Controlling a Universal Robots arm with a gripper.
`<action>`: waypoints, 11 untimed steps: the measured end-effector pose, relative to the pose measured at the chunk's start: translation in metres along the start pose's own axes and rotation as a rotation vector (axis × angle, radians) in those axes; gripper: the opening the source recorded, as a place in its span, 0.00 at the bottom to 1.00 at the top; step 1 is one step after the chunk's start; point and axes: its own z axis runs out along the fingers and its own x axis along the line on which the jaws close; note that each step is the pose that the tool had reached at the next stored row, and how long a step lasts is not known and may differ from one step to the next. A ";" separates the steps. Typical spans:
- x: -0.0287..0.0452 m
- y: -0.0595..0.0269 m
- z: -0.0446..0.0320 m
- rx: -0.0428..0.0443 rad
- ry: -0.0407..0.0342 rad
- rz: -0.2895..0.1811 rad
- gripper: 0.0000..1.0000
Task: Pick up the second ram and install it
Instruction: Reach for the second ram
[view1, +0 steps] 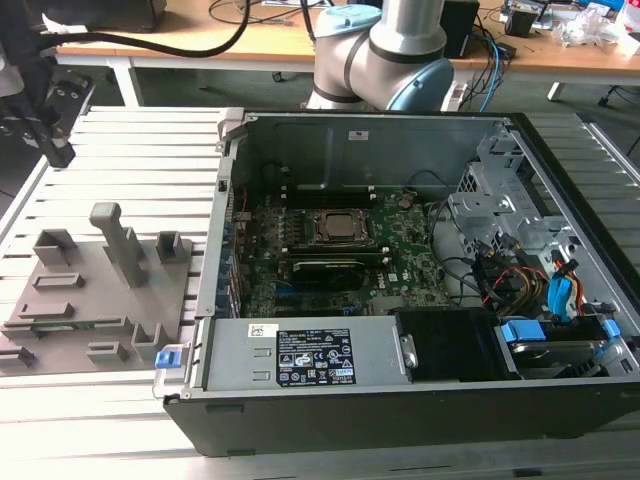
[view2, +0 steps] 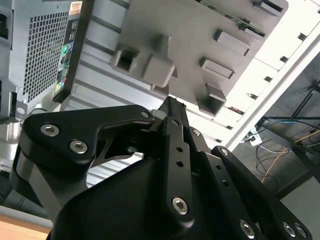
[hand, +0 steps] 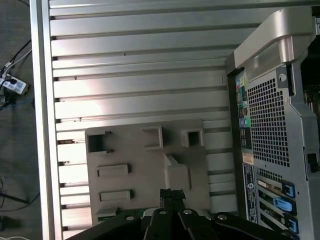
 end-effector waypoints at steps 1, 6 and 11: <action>0.0032 -0.0002 0.0000 0.0000 0.0000 0.000 0.11; 0.0250 -0.0019 -0.0004 0.0001 0.0000 0.000 0.11; 0.0273 -0.0020 -0.0005 0.0000 0.0000 0.000 0.11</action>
